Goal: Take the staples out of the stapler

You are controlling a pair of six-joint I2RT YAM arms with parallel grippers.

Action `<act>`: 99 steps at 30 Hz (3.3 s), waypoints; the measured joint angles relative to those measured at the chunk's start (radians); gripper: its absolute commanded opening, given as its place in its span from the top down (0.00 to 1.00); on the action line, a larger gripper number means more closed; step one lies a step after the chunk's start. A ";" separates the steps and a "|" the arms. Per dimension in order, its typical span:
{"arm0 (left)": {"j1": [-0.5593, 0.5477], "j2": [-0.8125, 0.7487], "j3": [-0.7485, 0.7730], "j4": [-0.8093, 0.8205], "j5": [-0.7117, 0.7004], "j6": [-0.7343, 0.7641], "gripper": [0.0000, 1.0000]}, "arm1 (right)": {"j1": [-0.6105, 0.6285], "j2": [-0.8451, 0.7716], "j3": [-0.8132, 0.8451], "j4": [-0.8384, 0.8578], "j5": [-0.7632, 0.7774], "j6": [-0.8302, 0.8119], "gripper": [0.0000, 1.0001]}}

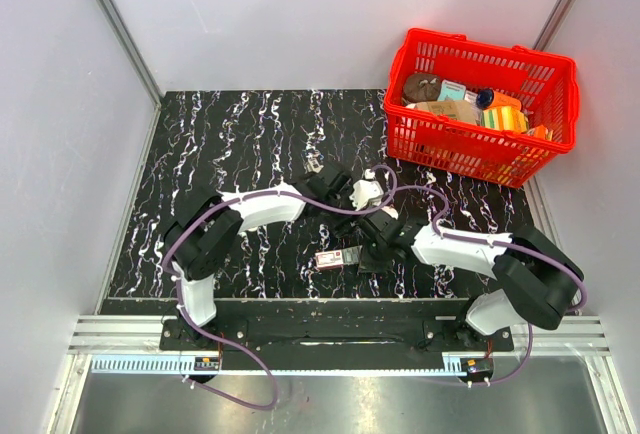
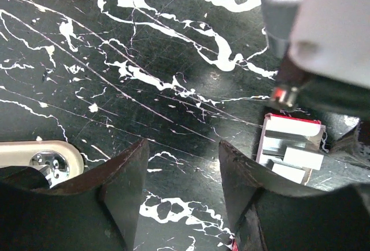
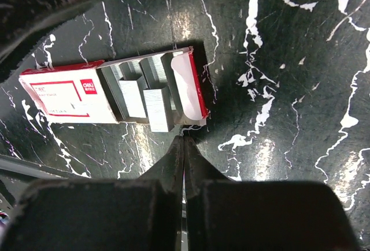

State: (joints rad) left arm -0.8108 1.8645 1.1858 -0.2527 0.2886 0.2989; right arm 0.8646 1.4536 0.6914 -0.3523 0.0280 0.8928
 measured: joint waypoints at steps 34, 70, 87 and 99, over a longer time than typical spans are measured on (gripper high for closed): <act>-0.041 0.018 -0.031 0.048 -0.030 0.034 0.49 | -0.007 0.011 -0.002 0.011 -0.020 0.084 1.00; 0.051 0.016 -0.023 -0.056 0.103 -0.006 0.47 | 0.000 -0.175 -0.258 0.332 0.001 0.019 1.00; 0.014 0.014 -0.048 0.004 0.117 -0.011 0.47 | -0.019 -0.145 -0.275 0.425 -0.063 0.070 1.00; -0.008 0.014 -0.063 0.034 0.135 -0.010 0.48 | -0.048 -0.132 -0.280 0.443 -0.083 0.074 1.00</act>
State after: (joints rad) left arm -0.8188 1.8782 1.1233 -0.2184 0.4240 0.2890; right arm 0.8162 1.3216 0.4110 0.0902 -0.0551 0.9668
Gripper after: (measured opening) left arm 0.526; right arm 0.007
